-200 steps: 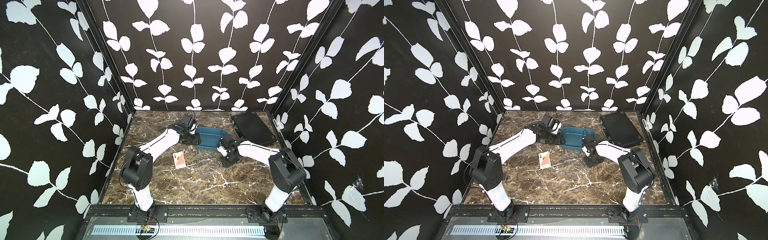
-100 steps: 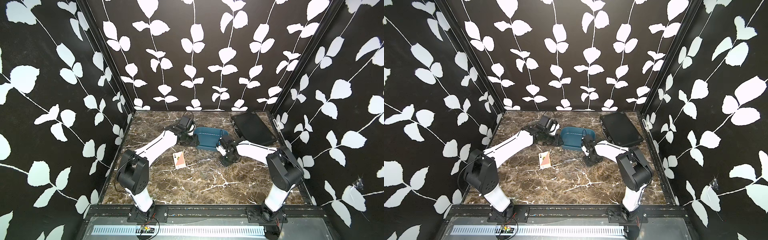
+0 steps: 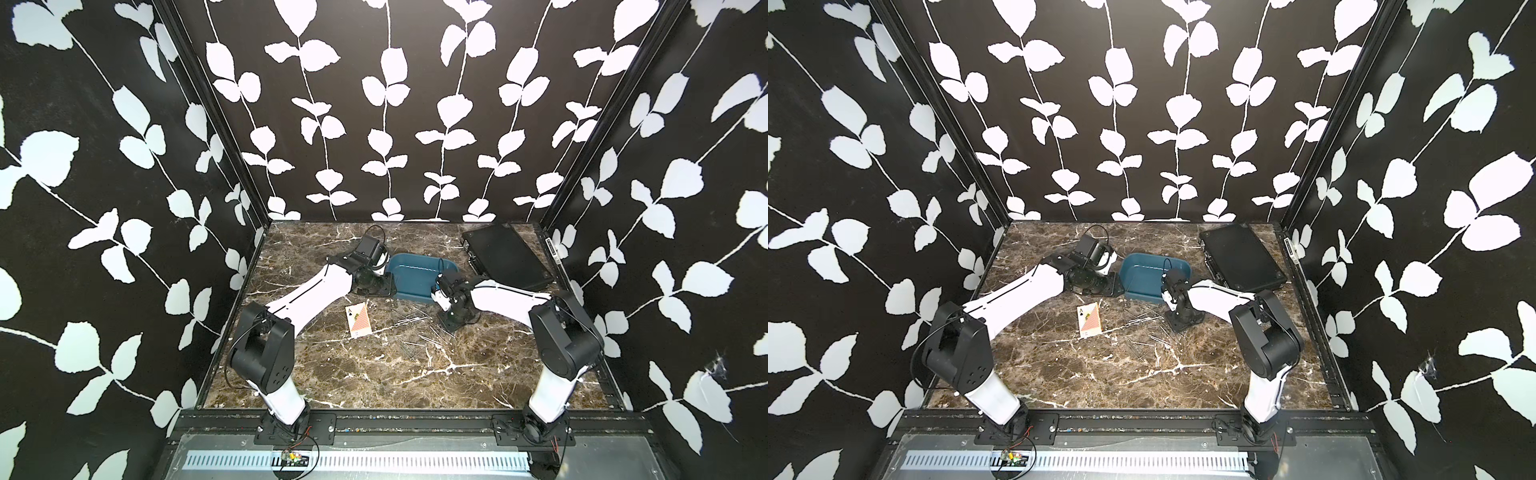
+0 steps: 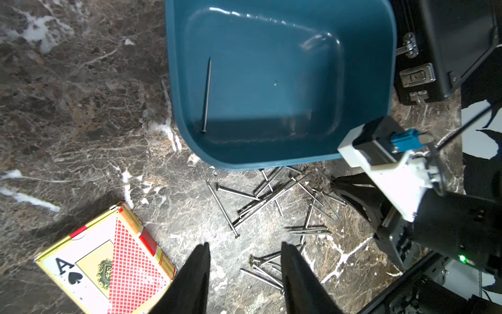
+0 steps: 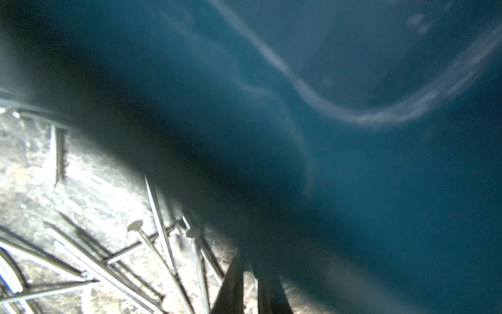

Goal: Put the nails on the desktop into the storage box
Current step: Pick up the nail from the center of the board, then place the nail in the storage box.

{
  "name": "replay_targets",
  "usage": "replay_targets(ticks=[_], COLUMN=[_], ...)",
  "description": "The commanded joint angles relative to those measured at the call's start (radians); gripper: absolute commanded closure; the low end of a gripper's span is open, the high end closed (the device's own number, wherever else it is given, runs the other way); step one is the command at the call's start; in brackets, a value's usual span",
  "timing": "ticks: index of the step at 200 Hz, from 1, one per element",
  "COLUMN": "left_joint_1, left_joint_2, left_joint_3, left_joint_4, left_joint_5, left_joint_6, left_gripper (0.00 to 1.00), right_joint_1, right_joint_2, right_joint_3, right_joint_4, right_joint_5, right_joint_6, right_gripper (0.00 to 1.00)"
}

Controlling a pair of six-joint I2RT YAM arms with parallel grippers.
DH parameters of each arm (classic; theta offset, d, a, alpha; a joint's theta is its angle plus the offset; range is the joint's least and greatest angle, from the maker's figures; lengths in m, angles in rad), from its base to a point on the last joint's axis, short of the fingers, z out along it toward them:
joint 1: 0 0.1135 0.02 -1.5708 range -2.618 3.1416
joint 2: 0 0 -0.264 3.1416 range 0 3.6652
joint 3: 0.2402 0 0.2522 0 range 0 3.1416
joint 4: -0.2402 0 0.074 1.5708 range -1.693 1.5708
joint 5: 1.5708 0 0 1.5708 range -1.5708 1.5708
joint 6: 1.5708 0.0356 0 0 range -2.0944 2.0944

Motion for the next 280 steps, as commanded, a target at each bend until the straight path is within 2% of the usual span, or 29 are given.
replay_targets(ticks=[1, 12, 50, 87, 126, 141, 173, 194, 224, 242, 280], left_joint_1=[0.0, 0.0, 0.0, 0.003, 0.017, 0.024, 0.047, 0.06, 0.074, 0.083, 0.096], left_joint_2=[-0.057, -0.062, -0.056, -0.041, -0.02, -0.016, -0.017, -0.021, -0.043, -0.066, -0.131], left_joint_3=[-0.019, -0.021, -0.018, -0.006, -0.006, -0.003, 0.009, 0.018, 0.013, 0.001, -0.053], left_joint_4=[-0.016, -0.014, -0.004, 0.015, 0.05, 0.061, 0.071, 0.058, 0.026, 0.002, -0.032], left_joint_5=[-0.013, -0.015, -0.011, -0.005, 0.019, 0.025, 0.036, 0.042, 0.038, 0.035, 0.02], left_joint_6=[0.006, 0.006, -0.001, -0.007, -0.021, -0.026, -0.032, -0.025, -0.006, 0.003, 0.012], left_gripper=[0.55, 0.55, 0.54, 0.54, 0.53, 0.53, 0.53, 0.53, 0.53, 0.52, 0.52], right_joint_1=[0.009, 0.009, 0.011, 0.011, 0.011, 0.011, -0.014, -0.061, -0.121, -0.136, -0.141], right_joint_2=[0.043, 0.036, -0.02, -0.119, -0.201, -0.261, -0.293, -0.271, -0.182, -0.108, 0.064], right_joint_3=[0.001, 0.001, 0.006, 0.031, 0.036, 0.047, 0.118, 0.178, 0.254, 0.314, 0.437], right_joint_4=[-0.021, -0.024, -0.052, -0.126, -0.195, -0.193, -0.147, -0.081, 0.014, 0.018, -0.033], right_joint_5=[0.033, 0.039, 0.032, -0.031, -0.18, -0.253, -0.348, -0.398, -0.395, -0.341, -0.201], right_joint_6=[0.0, -0.003, -0.009, 0.009, 0.046, 0.068, 0.164, 0.263, 0.396, 0.445, 0.448], right_gripper=[0.96, 1.0, 1.0, 1.0, 1.0, 1.0, 1.0, 1.0, 1.0, 1.0, 1.0])
